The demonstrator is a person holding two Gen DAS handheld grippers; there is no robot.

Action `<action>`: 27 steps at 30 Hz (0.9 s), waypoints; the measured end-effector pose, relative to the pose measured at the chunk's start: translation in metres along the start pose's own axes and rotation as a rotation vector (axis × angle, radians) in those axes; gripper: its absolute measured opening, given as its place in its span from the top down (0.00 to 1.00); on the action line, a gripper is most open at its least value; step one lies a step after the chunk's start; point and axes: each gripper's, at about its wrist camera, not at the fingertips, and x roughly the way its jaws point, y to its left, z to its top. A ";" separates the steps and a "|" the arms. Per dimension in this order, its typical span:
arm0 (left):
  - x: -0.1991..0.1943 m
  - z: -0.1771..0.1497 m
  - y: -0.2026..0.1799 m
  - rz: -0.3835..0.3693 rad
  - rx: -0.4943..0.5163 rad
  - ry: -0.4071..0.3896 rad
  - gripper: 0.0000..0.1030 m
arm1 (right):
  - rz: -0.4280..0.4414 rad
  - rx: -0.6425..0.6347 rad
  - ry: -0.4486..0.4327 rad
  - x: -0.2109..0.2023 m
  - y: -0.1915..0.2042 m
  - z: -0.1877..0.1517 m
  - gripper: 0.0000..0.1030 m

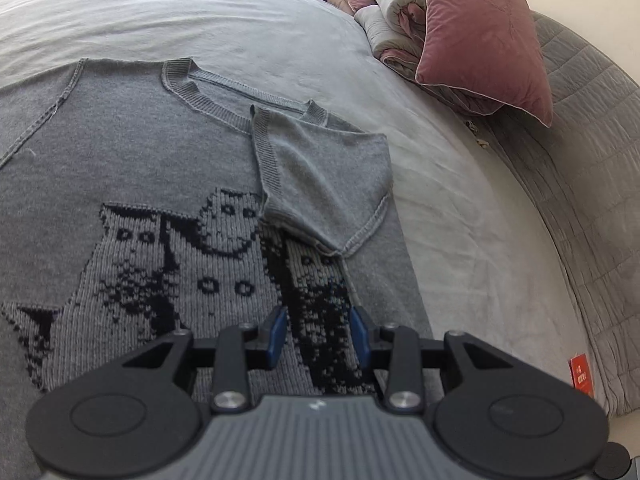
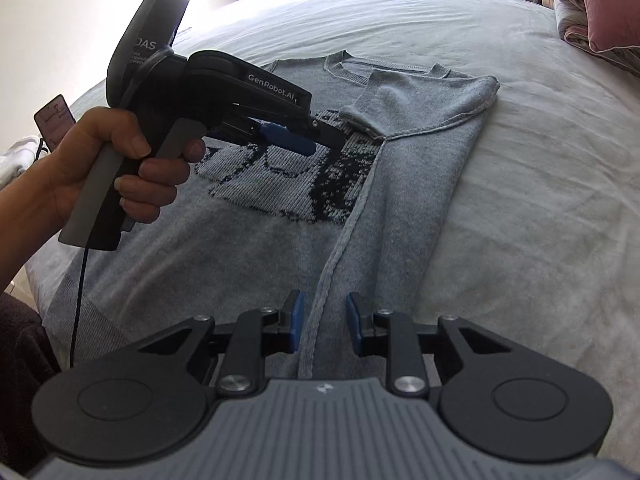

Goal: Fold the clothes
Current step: 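Fold the held sweater side inward with the right gripper and release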

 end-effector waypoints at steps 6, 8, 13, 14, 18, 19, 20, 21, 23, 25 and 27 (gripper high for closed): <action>0.006 -0.018 -0.005 -0.072 -0.057 0.021 0.68 | -0.064 -0.021 0.043 -0.017 0.018 -0.028 0.73; 0.009 -0.023 -0.008 -0.116 -0.084 0.043 0.68 | -0.084 -0.025 0.064 -0.022 0.021 -0.035 0.73; 0.013 -0.038 -0.024 -0.140 -0.055 0.096 0.68 | -0.097 -0.010 0.103 -0.031 0.020 -0.050 0.73; 0.013 -0.041 -0.027 -0.135 -0.044 0.101 0.68 | -0.097 -0.004 0.107 -0.032 0.019 -0.052 0.73; 0.010 -0.049 -0.035 -0.129 -0.030 0.106 0.68 | -0.063 0.023 0.125 -0.037 0.017 -0.061 0.73; 0.009 -0.050 -0.036 -0.128 -0.031 0.105 0.68 | -0.057 0.026 0.131 -0.037 0.017 -0.063 0.74; 0.009 -0.051 -0.037 -0.124 -0.035 0.101 0.68 | -0.052 0.029 0.136 -0.038 0.017 -0.064 0.78; 0.008 -0.052 -0.037 -0.121 -0.042 0.096 0.68 | -0.048 0.031 0.140 -0.038 0.017 -0.065 0.90; 0.007 -0.053 -0.037 -0.112 -0.052 0.088 0.70 | -0.038 0.043 0.135 -0.040 0.018 -0.066 0.91; 0.006 -0.054 -0.038 -0.108 -0.049 0.085 0.83 | -0.021 0.059 0.120 -0.045 0.019 -0.065 0.91; 0.003 -0.054 -0.038 -0.109 -0.047 0.079 0.89 | 0.008 0.073 0.108 -0.049 0.020 -0.062 0.92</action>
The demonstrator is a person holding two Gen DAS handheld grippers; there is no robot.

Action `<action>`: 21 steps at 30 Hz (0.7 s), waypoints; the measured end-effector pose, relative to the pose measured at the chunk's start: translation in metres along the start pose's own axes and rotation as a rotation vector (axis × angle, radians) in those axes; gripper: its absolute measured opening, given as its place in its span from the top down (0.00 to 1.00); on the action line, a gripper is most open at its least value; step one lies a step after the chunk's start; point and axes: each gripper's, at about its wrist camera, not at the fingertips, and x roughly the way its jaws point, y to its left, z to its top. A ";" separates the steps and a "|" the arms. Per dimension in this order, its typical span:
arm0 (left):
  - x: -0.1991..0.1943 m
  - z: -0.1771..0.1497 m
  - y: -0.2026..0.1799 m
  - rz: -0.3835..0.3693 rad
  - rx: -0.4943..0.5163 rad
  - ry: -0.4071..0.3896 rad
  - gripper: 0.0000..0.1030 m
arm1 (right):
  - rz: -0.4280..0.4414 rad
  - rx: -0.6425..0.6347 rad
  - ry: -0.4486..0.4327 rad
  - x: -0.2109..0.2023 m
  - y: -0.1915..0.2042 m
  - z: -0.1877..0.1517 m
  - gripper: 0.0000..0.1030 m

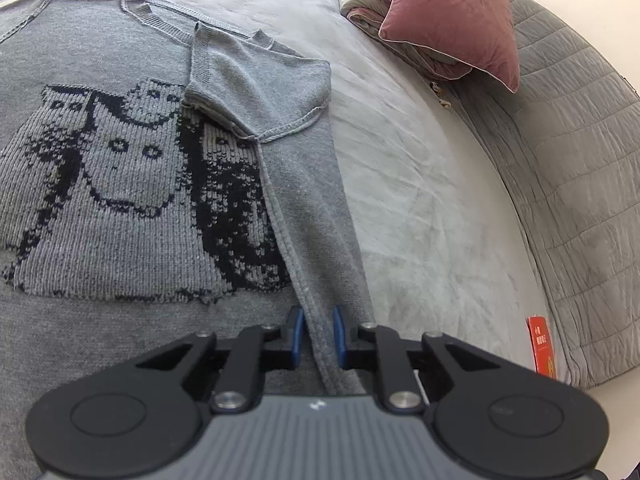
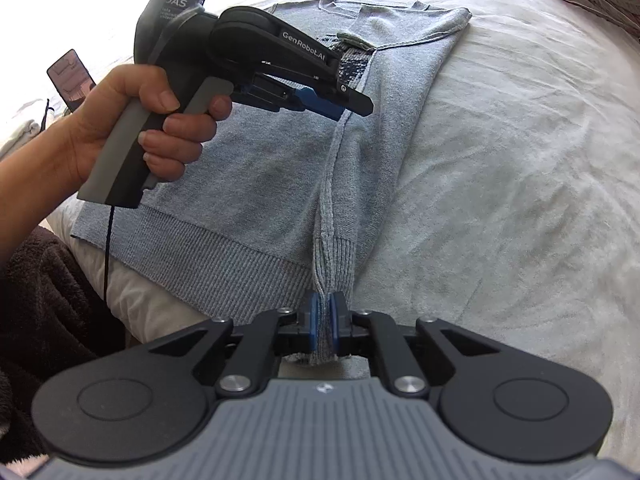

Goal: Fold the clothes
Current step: 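Fold the held sweater side inward with the right gripper and release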

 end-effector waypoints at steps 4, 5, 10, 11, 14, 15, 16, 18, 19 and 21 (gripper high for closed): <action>-0.011 0.003 0.005 0.002 0.001 -0.033 0.91 | 0.055 -0.009 -0.010 -0.007 0.009 0.008 0.92; -0.014 0.004 0.007 0.004 0.000 -0.042 0.91 | 0.065 -0.020 -0.009 -0.007 0.013 0.010 0.92; -0.020 0.010 0.023 0.033 0.001 -0.054 0.91 | 0.105 -0.071 0.020 0.006 0.029 0.019 0.92; -0.020 0.011 0.028 0.041 -0.005 -0.053 0.90 | 0.112 -0.076 0.032 0.012 0.031 0.021 0.92; -0.015 0.018 0.035 0.045 -0.016 -0.070 0.85 | 0.120 -0.092 0.076 0.032 0.037 0.022 0.92; -0.012 0.021 0.035 0.043 -0.014 -0.083 0.78 | 0.120 -0.097 0.092 0.038 0.039 0.021 0.92; -0.009 0.025 0.035 0.041 -0.011 -0.097 0.72 | 0.118 -0.101 0.106 0.044 0.039 0.021 0.92; -0.003 0.032 0.034 0.037 -0.003 -0.125 0.70 | 0.117 -0.105 0.131 0.053 0.040 0.022 0.92; 0.002 0.036 0.033 0.037 0.006 -0.138 0.70 | 0.118 -0.110 0.142 0.055 0.041 0.023 0.92; 0.012 0.043 0.031 0.049 0.019 -0.151 0.70 | 0.123 -0.124 0.161 0.057 0.042 0.025 0.89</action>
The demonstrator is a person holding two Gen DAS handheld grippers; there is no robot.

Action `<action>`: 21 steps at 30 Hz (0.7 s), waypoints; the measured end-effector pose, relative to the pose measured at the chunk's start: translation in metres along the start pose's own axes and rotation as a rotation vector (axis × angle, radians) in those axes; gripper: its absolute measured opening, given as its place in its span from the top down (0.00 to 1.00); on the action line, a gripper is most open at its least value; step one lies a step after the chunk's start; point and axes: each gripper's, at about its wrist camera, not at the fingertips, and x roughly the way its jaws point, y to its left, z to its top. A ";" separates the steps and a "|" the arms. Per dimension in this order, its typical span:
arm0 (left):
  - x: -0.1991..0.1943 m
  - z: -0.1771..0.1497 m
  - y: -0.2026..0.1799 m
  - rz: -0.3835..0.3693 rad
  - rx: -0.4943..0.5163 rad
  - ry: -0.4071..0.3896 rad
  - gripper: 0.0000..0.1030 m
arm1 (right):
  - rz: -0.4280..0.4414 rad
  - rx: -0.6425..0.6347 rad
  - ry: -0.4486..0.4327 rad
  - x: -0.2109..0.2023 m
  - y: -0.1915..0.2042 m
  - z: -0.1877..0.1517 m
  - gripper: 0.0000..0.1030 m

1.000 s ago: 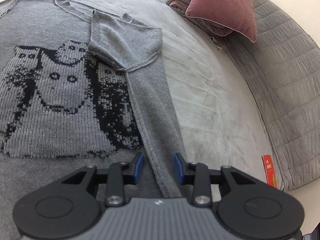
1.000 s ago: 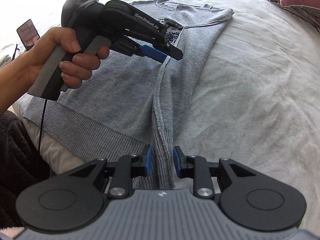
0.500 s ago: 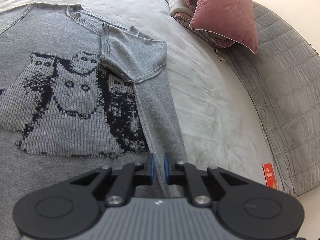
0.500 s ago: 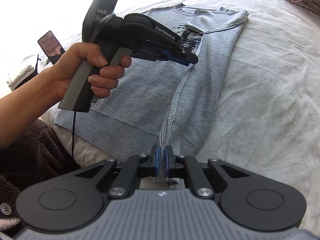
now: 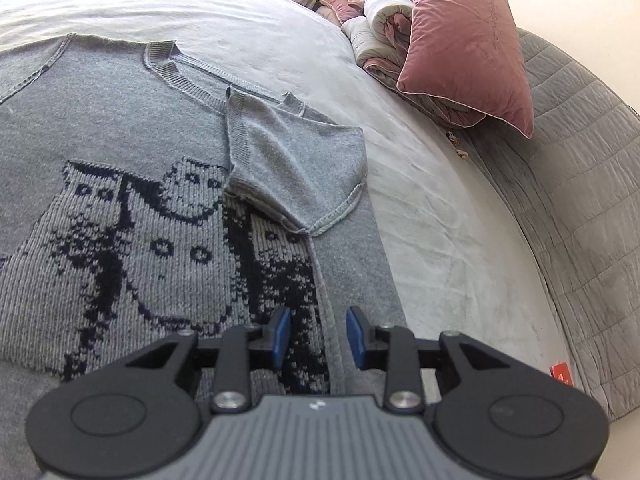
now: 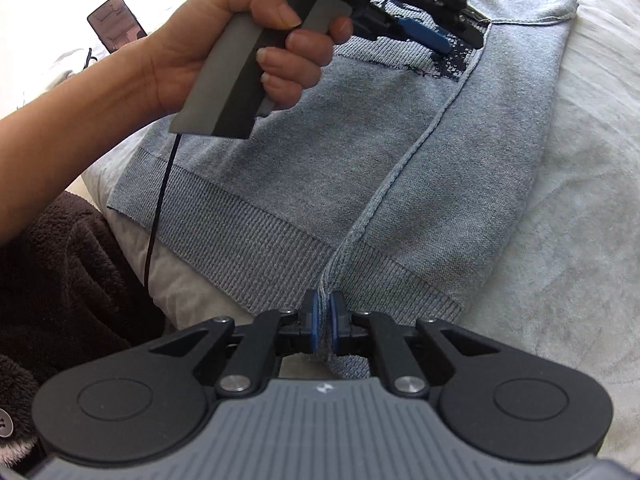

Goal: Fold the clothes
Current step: 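Fold the held sweater side inward with the right gripper and release, then move the left gripper to the sweater hem and grasp it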

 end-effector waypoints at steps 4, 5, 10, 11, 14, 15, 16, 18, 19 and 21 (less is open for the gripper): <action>0.003 0.006 -0.005 0.022 0.046 -0.004 0.69 | 0.020 -0.020 0.016 -0.004 0.001 0.007 0.83; 0.003 0.007 -0.006 0.027 0.058 -0.004 0.68 | 0.025 -0.025 0.017 -0.006 0.001 0.008 0.83; -0.016 0.017 0.004 0.100 0.118 -0.029 0.57 | 0.057 -0.007 -0.021 -0.013 -0.010 0.029 0.69; -0.021 0.021 0.009 0.123 0.122 -0.036 0.57 | 0.052 -0.010 -0.036 -0.013 -0.013 0.035 0.62; -0.039 0.033 0.032 0.202 0.118 -0.070 0.54 | 0.040 -0.021 -0.077 -0.011 -0.020 0.057 0.61; -0.046 0.037 0.040 0.229 0.116 -0.084 0.53 | 0.036 -0.021 -0.088 -0.009 -0.023 0.066 0.61; -0.052 0.042 0.049 0.258 0.114 -0.099 0.51 | 0.032 -0.021 -0.099 -0.007 -0.026 0.074 0.61; -0.063 0.050 0.068 0.318 0.110 -0.125 0.50 | 0.028 -0.015 -0.121 -0.001 -0.031 0.090 0.61; -0.070 0.055 0.079 0.352 0.106 -0.139 0.50 | 0.026 -0.010 -0.133 0.002 -0.034 0.099 0.60; -0.082 0.064 0.097 0.412 0.097 -0.160 0.49 | 0.024 0.002 -0.161 0.010 -0.041 0.119 0.59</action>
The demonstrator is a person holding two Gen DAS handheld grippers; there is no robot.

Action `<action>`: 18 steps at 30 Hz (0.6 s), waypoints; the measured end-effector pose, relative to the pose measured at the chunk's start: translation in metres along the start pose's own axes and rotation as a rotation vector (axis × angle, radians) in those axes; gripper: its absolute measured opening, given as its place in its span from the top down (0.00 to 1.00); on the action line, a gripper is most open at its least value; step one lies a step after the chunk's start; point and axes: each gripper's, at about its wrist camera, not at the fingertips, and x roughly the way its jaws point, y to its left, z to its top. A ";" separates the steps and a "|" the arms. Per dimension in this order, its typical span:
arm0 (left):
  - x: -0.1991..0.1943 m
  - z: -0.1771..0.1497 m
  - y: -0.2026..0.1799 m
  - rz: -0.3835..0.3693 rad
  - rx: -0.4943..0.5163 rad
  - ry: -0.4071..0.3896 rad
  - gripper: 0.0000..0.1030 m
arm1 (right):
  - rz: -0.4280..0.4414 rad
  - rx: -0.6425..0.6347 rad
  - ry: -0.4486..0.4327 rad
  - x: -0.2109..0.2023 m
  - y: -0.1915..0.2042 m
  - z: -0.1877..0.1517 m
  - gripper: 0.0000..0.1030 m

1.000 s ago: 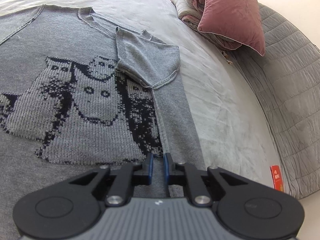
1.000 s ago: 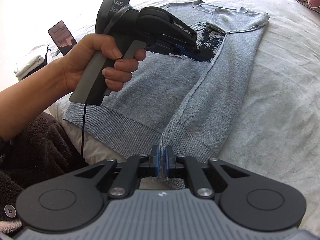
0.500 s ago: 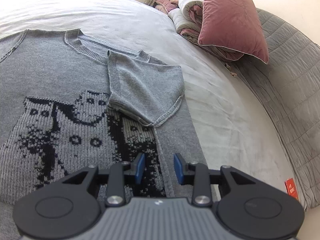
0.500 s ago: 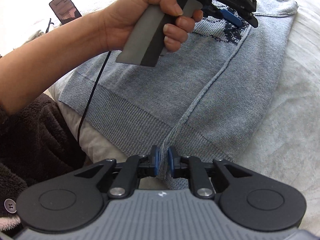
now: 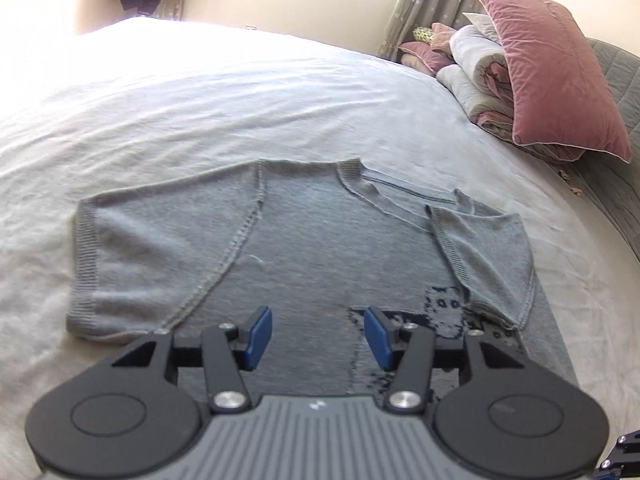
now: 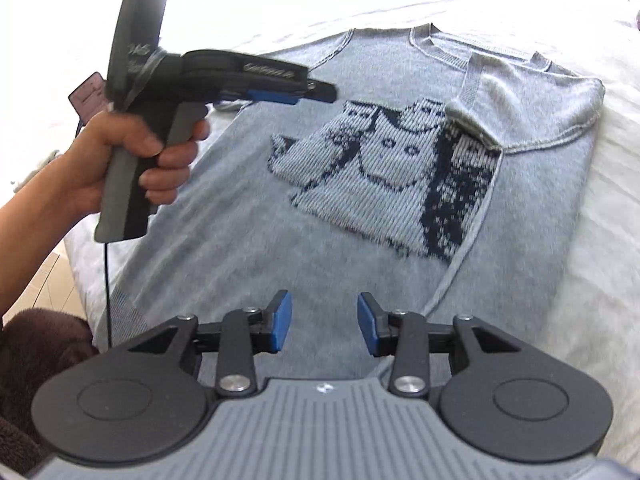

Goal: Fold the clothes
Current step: 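Move the left gripper to the sweater hem and grasp it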

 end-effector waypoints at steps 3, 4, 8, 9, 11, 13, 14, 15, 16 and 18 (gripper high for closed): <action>-0.001 0.010 0.033 0.097 -0.006 -0.027 0.47 | -0.006 0.021 -0.033 0.014 -0.008 0.022 0.59; -0.001 0.013 0.046 0.133 -0.010 -0.036 0.47 | -0.007 0.029 -0.042 0.019 -0.010 0.029 0.59; 0.001 0.020 0.089 0.214 -0.059 -0.059 0.47 | -0.003 0.053 -0.066 0.041 -0.017 0.054 0.59; 0.002 0.021 0.100 0.227 -0.077 -0.065 0.47 | -0.002 0.054 -0.072 0.046 -0.018 0.060 0.59; 0.004 0.021 0.118 0.231 -0.117 -0.077 0.47 | 0.001 0.056 -0.086 0.054 -0.018 0.071 0.59; 0.007 0.019 0.133 0.217 -0.163 -0.089 0.49 | 0.009 0.058 -0.099 0.061 -0.018 0.081 0.59; 0.009 0.017 0.138 0.193 -0.188 -0.099 0.49 | 0.013 0.060 -0.111 0.066 -0.018 0.087 0.59; 0.010 0.015 0.141 0.169 -0.204 -0.118 0.49 | 0.020 0.061 -0.123 0.070 -0.017 0.092 0.59; 0.010 0.012 0.143 0.144 -0.217 -0.135 0.49 | 0.029 0.061 -0.134 0.074 -0.015 0.098 0.59; 0.011 0.008 0.145 0.095 -0.228 -0.157 0.49 | 0.047 0.061 -0.156 0.082 -0.013 0.109 0.59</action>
